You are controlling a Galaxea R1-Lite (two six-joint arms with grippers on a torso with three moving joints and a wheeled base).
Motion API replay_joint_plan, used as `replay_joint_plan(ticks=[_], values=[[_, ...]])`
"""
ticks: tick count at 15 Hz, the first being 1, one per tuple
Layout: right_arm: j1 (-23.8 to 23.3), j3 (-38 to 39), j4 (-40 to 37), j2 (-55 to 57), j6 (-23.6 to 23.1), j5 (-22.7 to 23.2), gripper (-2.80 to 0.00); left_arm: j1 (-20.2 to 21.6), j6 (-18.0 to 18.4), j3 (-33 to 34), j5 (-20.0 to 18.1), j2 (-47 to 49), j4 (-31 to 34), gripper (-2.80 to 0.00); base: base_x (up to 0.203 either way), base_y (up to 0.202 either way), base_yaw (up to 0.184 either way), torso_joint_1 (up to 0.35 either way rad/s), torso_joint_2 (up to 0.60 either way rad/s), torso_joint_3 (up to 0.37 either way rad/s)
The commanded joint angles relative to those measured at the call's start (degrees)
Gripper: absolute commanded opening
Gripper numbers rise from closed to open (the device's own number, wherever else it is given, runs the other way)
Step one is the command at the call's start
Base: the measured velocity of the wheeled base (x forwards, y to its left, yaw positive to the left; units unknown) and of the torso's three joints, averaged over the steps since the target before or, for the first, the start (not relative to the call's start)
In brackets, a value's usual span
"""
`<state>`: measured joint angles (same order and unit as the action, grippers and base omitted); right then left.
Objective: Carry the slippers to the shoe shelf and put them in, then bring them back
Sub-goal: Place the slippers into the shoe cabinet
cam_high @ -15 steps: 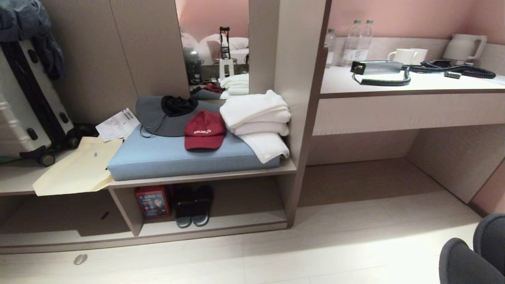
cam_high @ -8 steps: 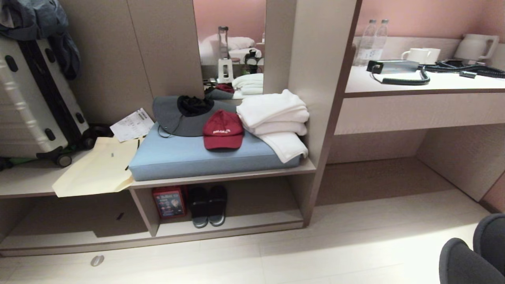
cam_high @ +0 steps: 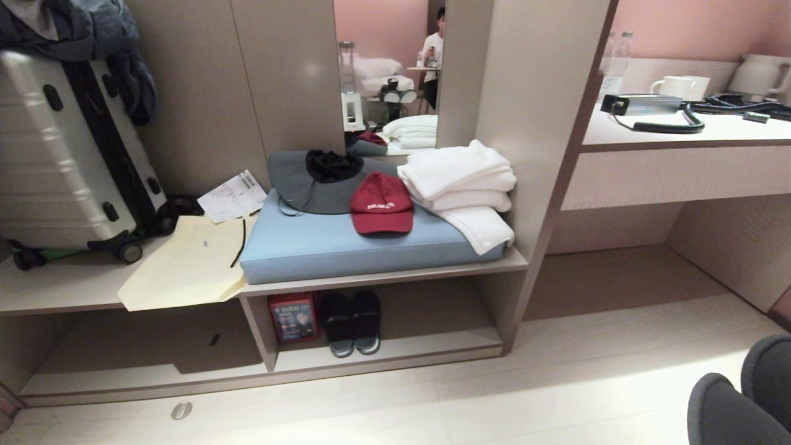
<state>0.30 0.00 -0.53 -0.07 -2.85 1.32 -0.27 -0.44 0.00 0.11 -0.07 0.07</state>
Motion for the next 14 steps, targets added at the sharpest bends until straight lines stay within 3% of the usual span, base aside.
replay_joint_plan(ticks=[1,7,14], values=[[0.05,0.09,0.0,-0.1,-0.05,0.0,-2.8,0.0,0.0,0.09,-0.02,0.07,0.01,-2.8,0.0,0.133,-0.003,-0.006,-0.01,0.003],[0.05,0.0,0.0,-0.1,-0.05,0.0,-2.8,0.0,0.09,0.09,-0.02,0.07,0.01,-2.8,0.0,0.012,0.0,0.001,0.0,-0.005],[0.05,0.0,-0.09,-0.01,-0.05,0.0,-2.8,0.0,0.0,0.09,-0.02,0.07,0.01,-2.8,0.0,0.0,0.0,0.003,0.0,-0.175]])
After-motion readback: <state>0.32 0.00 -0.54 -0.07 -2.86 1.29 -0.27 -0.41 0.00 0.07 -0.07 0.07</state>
